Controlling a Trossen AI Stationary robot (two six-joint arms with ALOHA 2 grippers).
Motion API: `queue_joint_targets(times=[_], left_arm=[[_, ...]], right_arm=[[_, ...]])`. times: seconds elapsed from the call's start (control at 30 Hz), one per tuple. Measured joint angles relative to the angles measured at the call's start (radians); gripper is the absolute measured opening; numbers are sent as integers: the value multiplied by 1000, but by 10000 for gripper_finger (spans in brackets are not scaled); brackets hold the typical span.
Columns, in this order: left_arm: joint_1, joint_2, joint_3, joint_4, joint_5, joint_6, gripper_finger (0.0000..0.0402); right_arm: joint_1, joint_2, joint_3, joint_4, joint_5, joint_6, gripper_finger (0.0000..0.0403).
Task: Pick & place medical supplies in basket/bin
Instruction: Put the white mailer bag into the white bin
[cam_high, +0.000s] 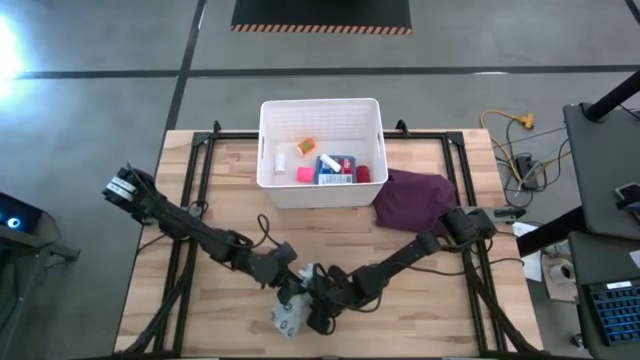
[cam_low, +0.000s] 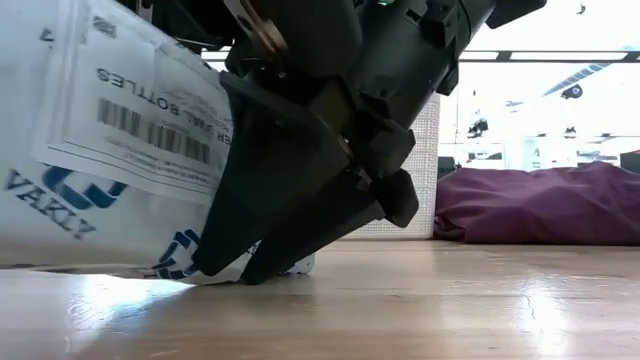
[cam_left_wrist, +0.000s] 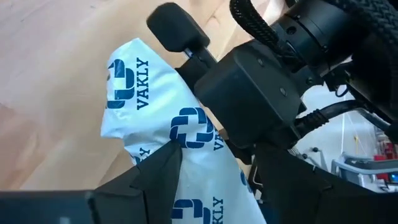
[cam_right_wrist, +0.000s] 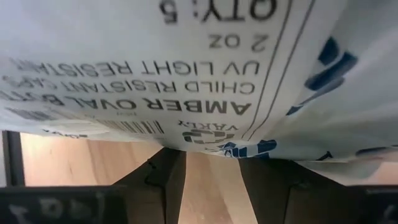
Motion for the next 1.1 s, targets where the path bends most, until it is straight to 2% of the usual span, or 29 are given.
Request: queue_joint_targets(times=[0.37, 0.53, 0.83, 1.0, 1.1], left_arm=[[0, -1, 5, 69, -23, -3, 198], [0, -1, 7, 98, -46, -4, 198], [2, -2, 7, 129, -70, -2, 198], [3, -6, 16, 151, -86, 0, 198], [3, -29, 42, 154, -95, 48, 198]], right_arm=[[30, -32, -6, -91, 72, -87, 139], [50, -57, -11, -157, 146, -88, 139], [56, -62, -17, -177, 157, -92, 139], [56, -60, -19, -251, 167, -104, 139], [55, -56, -22, -276, 166, -82, 139]])
